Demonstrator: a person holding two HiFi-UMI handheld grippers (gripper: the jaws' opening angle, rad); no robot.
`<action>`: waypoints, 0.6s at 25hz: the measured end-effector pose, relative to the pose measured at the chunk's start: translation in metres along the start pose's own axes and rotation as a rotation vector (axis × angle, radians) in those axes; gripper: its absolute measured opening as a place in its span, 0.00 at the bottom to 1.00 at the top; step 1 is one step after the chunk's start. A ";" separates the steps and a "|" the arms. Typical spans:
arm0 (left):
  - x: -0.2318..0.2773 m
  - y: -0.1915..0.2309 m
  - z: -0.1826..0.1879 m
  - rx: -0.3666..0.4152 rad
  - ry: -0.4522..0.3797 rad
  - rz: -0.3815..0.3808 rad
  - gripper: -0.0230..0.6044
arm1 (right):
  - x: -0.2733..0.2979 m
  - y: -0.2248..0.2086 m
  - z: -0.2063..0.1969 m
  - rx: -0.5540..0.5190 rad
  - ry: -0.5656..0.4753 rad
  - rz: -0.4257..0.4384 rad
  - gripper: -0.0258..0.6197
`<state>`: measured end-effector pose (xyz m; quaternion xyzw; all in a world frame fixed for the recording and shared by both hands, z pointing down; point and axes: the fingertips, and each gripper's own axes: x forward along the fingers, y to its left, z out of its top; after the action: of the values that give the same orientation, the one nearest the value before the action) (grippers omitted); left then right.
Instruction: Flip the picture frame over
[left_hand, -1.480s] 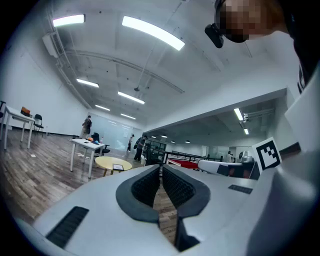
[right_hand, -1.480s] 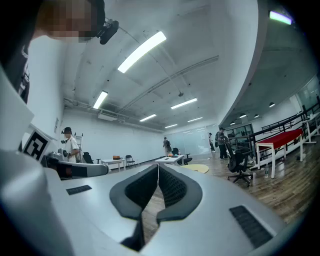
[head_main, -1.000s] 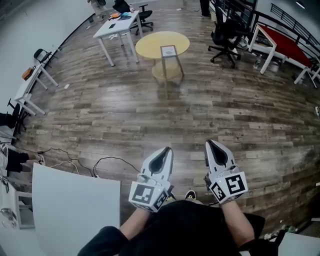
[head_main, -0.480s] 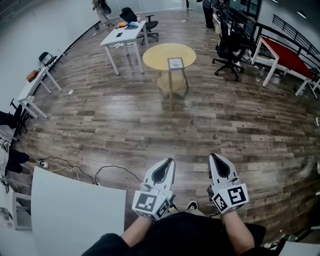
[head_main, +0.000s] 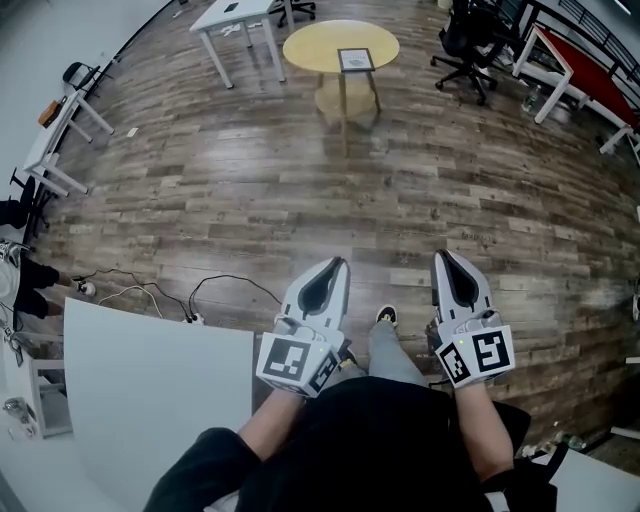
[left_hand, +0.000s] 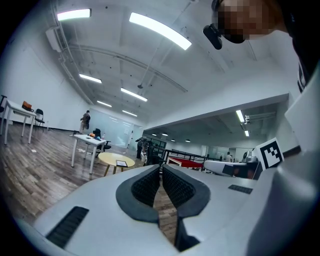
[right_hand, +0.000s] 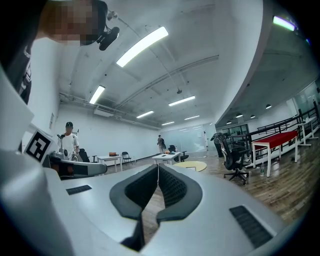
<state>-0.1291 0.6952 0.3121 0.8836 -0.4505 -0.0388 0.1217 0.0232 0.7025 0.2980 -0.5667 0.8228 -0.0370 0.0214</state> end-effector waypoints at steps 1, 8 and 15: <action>0.005 0.002 -0.002 0.000 0.005 0.002 0.10 | 0.004 -0.004 -0.002 0.000 0.002 0.001 0.07; 0.078 0.015 -0.011 0.018 0.030 0.024 0.10 | 0.060 -0.066 -0.014 0.033 0.005 0.016 0.07; 0.175 0.017 0.004 0.060 0.036 0.034 0.10 | 0.127 -0.142 0.001 0.054 -0.040 0.047 0.07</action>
<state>-0.0398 0.5441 0.3199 0.8796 -0.4642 -0.0074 0.1038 0.1104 0.5334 0.3104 -0.5469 0.8341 -0.0473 0.0539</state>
